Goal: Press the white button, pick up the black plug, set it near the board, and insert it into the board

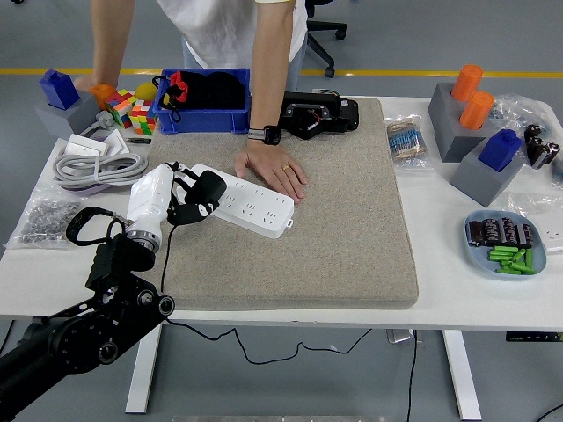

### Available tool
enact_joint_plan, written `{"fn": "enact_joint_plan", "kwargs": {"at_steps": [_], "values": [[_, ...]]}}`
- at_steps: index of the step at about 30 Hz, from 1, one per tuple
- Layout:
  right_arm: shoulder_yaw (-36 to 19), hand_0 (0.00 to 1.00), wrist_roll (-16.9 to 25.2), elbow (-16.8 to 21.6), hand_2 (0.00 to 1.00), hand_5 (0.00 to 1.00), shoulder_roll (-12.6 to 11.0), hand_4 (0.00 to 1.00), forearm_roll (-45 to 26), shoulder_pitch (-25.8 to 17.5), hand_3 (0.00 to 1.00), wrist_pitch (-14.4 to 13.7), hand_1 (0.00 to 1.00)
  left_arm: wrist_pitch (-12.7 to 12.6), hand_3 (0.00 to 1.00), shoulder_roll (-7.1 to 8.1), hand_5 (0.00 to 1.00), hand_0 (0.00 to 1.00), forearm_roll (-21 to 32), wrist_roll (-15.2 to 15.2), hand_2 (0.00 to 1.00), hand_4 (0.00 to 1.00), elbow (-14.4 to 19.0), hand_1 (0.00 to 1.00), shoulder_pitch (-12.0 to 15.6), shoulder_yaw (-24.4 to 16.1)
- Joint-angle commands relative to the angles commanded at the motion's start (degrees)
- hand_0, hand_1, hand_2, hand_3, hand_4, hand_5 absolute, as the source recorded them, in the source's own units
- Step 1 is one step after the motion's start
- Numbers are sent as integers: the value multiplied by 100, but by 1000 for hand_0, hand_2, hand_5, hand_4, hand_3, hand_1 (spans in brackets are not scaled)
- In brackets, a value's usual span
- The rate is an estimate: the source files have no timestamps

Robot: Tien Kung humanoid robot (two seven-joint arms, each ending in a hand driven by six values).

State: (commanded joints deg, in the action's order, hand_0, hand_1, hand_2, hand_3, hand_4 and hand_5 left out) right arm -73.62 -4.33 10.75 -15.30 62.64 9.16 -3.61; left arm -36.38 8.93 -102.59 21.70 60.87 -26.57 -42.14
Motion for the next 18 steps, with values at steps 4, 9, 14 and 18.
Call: {"fn": "enact_joint_plan", "kwargs": {"at_steps": [4, 9, 14, 18], "values": [[3, 622, 1, 3, 584, 375, 1, 650, -3, 1, 578, 0, 594, 14, 458, -45, 2, 257, -79, 58, 240, 682, -128, 218, -51, 4], [5, 623, 2, 5, 584, 375, -3, 650, -2, 2, 578, -1, 594, 4, 457, -65, 2, 255, -124, 94, 240, 683, -208, 217, -80, 8], [-6, 623, -1, 7, 584, 372, 2, 649, 0, -1, 578, -1, 593, -3, 457, -68, 2, 257, -119, 90, 240, 683, -276, 217, -106, 24], [-14, 623, -4, 17, 583, 371, 5, 649, 1, 0, 578, 1, 593, -11, 455, -71, 2, 256, -122, 98, 239, 684, -329, 217, -126, 30]]}}
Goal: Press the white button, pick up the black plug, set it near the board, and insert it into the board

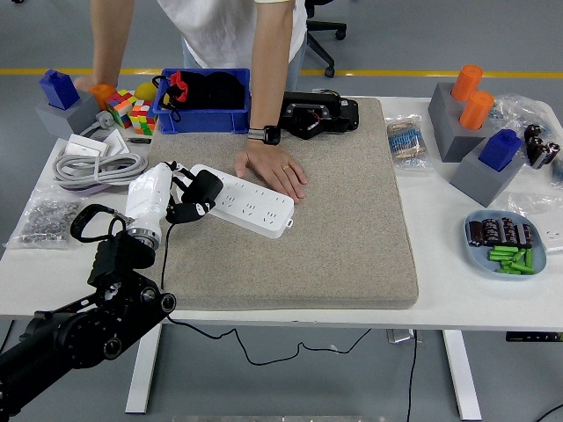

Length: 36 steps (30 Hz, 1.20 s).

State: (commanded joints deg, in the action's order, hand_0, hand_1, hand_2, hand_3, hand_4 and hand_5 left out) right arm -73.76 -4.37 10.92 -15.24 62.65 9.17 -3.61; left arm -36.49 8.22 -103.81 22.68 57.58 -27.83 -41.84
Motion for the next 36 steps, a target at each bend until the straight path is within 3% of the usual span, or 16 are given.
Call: {"fn": "enact_joint_plan", "kwargs": {"at_steps": [36], "values": [[-16, 622, 4, 21, 582, 368, -2, 648, 2, 3, 578, -3, 593, 79, 438, 16, 2, 240, -78, 165, 233, 677, 51, 211, 15, -22]]}}
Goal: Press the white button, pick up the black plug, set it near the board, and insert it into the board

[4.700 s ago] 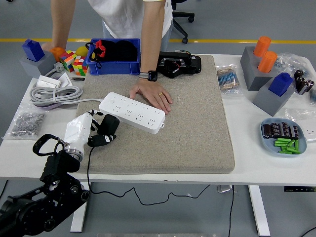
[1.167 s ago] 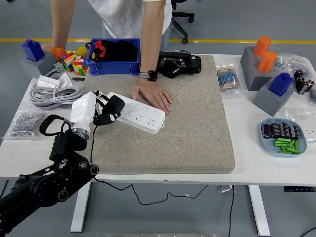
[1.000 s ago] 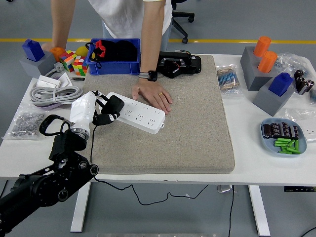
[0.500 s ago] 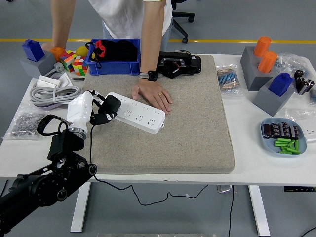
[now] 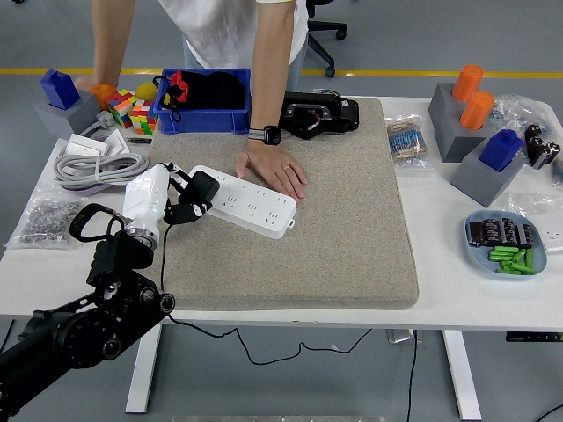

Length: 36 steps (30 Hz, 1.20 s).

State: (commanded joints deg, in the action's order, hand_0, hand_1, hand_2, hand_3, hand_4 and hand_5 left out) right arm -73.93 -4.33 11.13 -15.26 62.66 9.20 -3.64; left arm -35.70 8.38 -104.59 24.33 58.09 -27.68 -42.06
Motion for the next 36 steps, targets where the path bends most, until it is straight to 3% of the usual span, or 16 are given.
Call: {"fn": "enact_joint_plan", "kwargs": {"at_steps": [9, 22, 29, 30, 35, 36], "values": [[6, 622, 0, -2, 583, 367, -2, 648, -4, 1, 578, -2, 592, 23, 435, 6, 2, 238, -8, 61, 232, 675, 53, 210, 3, -5], [-6, 622, 4, 2, 582, 367, -1, 648, -4, 5, 579, -5, 593, 211, 424, 30, 2, 236, -116, 428, 229, 663, 109, 207, 17, -49], [-1, 621, 6, 2, 582, 367, -2, 648, -7, 0, 578, -6, 593, 323, 434, 29, 2, 242, -68, 472, 232, 681, 116, 212, 25, -82], [3, 622, 6, 1, 582, 366, -3, 648, -9, -1, 579, -6, 593, 339, 495, 28, 2, 243, -63, 477, 260, 854, 117, 237, 26, -89], [0, 622, 7, 0, 582, 366, -1, 648, -11, 4, 579, -7, 593, 377, 495, 27, 2, 243, -20, 467, 260, 854, 131, 237, 24, -96], [-2, 623, 7, -1, 582, 367, -1, 648, -10, 4, 579, -7, 593, 381, 533, 26, 2, 258, -18, 472, 321, 928, 138, 295, 26, -97]]}}
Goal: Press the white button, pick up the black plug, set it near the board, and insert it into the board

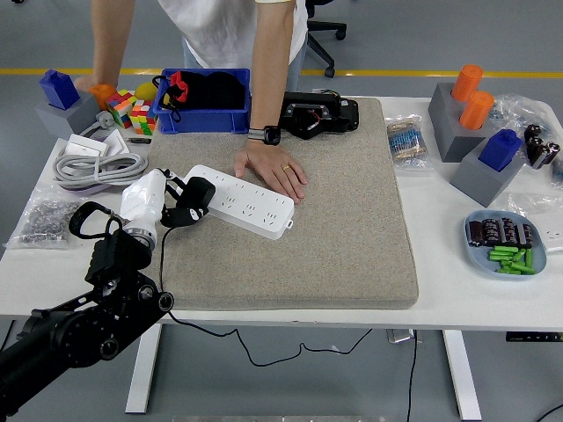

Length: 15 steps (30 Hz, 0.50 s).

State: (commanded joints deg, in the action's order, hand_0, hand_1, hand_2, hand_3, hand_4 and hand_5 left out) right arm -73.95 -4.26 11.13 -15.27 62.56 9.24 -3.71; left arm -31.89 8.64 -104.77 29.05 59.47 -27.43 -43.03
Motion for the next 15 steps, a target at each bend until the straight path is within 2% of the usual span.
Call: {"fn": "enact_joint_plan", "kwargs": {"at_steps": [5, 6, 11, 12, 15], "values": [[-11, 623, 1, -3, 582, 367, -2, 648, 4, 1, 579, 0, 593, 22, 533, 1, 2, 258, 11, -6, 321, 928, 58, 295, 5, -3], [-6, 622, 1, -4, 582, 366, -2, 648, 4, 0, 579, 1, 593, 33, 536, -1, 72, 277, 11, 0, 356, 971, 71, 333, 7, -6], [12, 622, 2, -4, 582, 366, -1, 648, -2, 1, 579, 3, 593, 71, 536, 2, 72, 277, 65, 14, 356, 971, 139, 333, 14, -9], [17, 622, 2, -3, 582, 366, 0, 648, -5, 2, 580, 3, 593, 75, 605, 3, 108, 448, 94, 4, 461, 998, 153, 536, 15, -8], [27, 622, 1, -5, 582, 366, -2, 648, -6, 2, 580, 3, 593, 99, 605, 2, 108, 448, 139, 36, 461, 998, 180, 536, 16, -5]]}}
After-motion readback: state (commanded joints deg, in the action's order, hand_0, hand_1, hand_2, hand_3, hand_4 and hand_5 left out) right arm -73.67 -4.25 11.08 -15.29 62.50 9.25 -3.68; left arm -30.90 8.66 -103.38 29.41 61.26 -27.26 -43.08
